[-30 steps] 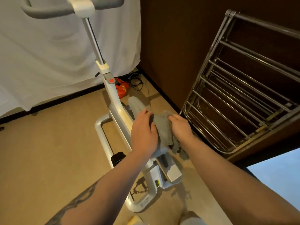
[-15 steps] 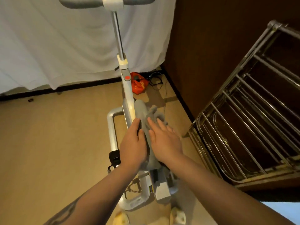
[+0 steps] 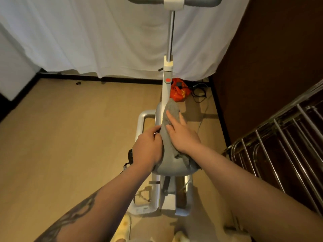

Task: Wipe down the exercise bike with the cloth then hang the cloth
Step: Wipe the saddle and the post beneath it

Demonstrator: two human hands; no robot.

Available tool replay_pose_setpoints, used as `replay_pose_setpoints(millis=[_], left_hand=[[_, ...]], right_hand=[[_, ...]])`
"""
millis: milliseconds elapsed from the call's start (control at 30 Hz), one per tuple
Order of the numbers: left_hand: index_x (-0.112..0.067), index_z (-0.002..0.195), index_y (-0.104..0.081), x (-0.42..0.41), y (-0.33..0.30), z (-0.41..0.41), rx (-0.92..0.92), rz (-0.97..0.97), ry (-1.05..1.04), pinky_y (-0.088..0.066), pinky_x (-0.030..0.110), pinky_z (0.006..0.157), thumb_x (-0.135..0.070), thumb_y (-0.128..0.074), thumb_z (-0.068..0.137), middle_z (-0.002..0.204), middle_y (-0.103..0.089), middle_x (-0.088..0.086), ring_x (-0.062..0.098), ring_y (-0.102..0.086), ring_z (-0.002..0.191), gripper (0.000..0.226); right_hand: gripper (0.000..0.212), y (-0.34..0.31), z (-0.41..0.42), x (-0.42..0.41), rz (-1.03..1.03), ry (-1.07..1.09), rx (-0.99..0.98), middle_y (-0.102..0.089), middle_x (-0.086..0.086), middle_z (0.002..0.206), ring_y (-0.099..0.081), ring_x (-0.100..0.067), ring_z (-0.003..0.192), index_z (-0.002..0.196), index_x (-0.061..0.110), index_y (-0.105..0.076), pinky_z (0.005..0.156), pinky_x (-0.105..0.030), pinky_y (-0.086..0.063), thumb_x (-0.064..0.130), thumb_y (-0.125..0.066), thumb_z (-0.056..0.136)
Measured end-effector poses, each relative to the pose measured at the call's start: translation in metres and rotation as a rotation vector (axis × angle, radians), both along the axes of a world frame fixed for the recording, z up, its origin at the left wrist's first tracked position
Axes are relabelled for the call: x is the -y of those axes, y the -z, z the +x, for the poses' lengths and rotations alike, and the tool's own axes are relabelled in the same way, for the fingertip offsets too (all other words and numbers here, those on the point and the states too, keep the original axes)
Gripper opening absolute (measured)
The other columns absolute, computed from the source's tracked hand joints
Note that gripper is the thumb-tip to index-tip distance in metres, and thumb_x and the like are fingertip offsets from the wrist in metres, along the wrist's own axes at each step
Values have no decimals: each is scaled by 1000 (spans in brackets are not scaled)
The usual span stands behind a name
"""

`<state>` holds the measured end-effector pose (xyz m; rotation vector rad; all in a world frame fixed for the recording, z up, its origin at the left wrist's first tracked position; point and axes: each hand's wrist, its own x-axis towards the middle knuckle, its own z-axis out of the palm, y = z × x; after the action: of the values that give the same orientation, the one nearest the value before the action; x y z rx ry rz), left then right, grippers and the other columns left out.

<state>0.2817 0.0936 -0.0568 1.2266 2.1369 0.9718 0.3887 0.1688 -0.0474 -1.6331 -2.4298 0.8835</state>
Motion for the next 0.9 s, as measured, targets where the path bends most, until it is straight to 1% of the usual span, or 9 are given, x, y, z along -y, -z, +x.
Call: replay_pose_setpoints(millis=[133, 200, 267, 333, 400, 467, 567, 733, 900], left_hand=[[-30, 122, -60, 2, 4, 1, -22, 35, -6, -41, 28, 69, -21, -43, 96, 110, -68, -7, 13, -60, 93, 32], [-29, 124, -57, 6, 5, 1, -46, 112, 62, -43, 29, 74, -18, -46, 96, 113, -65, -9, 10, -57, 95, 32], [-27, 129, -55, 2, 7, -4, -129, 219, 255, -44, 34, 91, -13, -51, 93, 126, -59, -8, 12, -55, 113, 39], [-28, 136, -50, -8, 1, -13, -192, 230, 463, -36, 37, 108, -13, -54, 91, 142, -48, -8, 13, -43, 129, 48], [-32, 135, -52, -24, -11, -23, -268, 217, 618, -31, 35, 112, -16, -57, 90, 145, -45, -11, 10, -38, 133, 48], [-34, 126, -59, -41, -22, -30, -412, 200, 781, -27, 37, 114, -20, -58, 90, 140, -50, -15, 7, -39, 132, 38], [-34, 116, -66, -59, -33, -39, -518, 129, 973, -30, 36, 109, -25, -55, 93, 130, -58, -17, 7, -48, 124, 26], [-29, 110, -68, -67, -43, -49, -396, 47, 1139, -39, 20, 89, -31, -66, 89, 113, -63, -16, -2, -50, 100, 22], [-33, 89, -60, -76, -52, -41, -258, 76, 1179, -46, 26, 83, -22, -66, 89, 94, -61, -15, 3, -56, 92, 12]], right_hand=[[46, 5, 29, 28, -48, -9, -122, -2, 14, 162, -28, -25, 143, 146, 52, -25, 107, -45, -37, 49, -34, 101], [43, 3, 38, 38, -57, 40, -247, -13, 14, 161, -28, -18, 142, 140, 48, -41, 109, -42, -36, 48, -46, 98], [39, -3, 42, 43, -13, 89, -355, -27, 14, 155, -35, -13, 137, 130, 43, -51, 106, -36, -39, 44, -59, 92], [31, -11, 43, 47, 129, 167, -355, -38, 16, 141, -45, -8, 122, 111, 37, -54, 90, -26, -43, 42, -69, 84], [25, -17, 45, 51, 259, 263, -270, -39, 16, 131, -46, -5, 108, 94, 32, -53, 79, -23, -41, 43, -72, 81], [22, -18, 48, 58, 285, 282, -197, -41, 15, 126, -47, -5, 106, 89, 31, -55, 81, -24, -44, 44, -71, 81], [14, -20, 48, 68, 324, 320, -180, -47, 15, 117, -46, -5, 108, 88, 29, -61, 84, -27, -44, 41, -68, 86], [13, -35, 49, 67, 311, 429, -163, -57, 14, 99, -54, -7, 93, 86, 27, -67, 81, -36, -49, 38, -61, 92], [11, -59, 60, 66, 281, 532, -63, -63, 14, 91, -59, -6, 87, 90, 32, -66, 78, -36, -52, 39, -58, 93]])
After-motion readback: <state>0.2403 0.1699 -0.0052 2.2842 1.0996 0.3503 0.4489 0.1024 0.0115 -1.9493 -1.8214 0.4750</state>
